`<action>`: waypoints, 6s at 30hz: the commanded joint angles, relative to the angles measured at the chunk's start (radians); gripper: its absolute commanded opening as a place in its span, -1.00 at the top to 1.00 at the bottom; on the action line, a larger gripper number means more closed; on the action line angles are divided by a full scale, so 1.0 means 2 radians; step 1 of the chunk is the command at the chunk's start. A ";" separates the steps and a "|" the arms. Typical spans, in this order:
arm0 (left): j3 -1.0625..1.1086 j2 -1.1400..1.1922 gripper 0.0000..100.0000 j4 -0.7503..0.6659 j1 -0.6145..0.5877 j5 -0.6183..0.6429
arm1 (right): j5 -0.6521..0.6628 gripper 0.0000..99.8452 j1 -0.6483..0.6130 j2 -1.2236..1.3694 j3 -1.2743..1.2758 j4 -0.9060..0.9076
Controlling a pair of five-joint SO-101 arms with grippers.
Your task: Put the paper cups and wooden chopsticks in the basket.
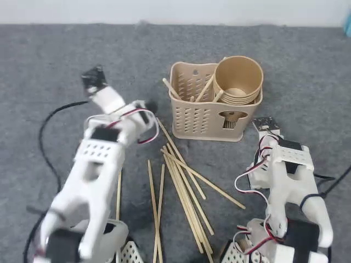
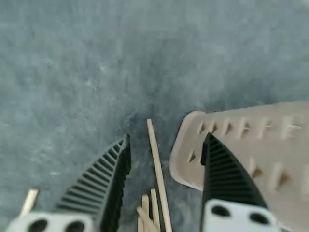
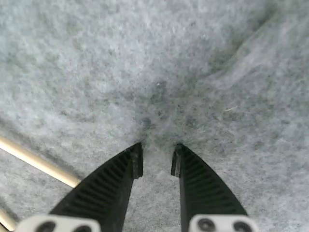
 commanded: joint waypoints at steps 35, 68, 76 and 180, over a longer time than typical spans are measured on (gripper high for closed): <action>-0.260 0.345 0.98 0.143 0.046 0.127 | 0.008 0.81 0.010 0.003 -0.012 0.010; -0.408 -0.021 0.98 0.112 -0.101 0.003 | 0.028 0.81 0.011 0.003 -0.017 0.019; -0.405 -0.138 0.98 -0.029 -0.081 -0.137 | 0.028 0.81 0.011 0.003 -0.017 0.020; 0.362 -0.551 0.49 0.009 -0.334 -0.259 | -0.062 0.60 -0.427 0.200 -0.297 0.016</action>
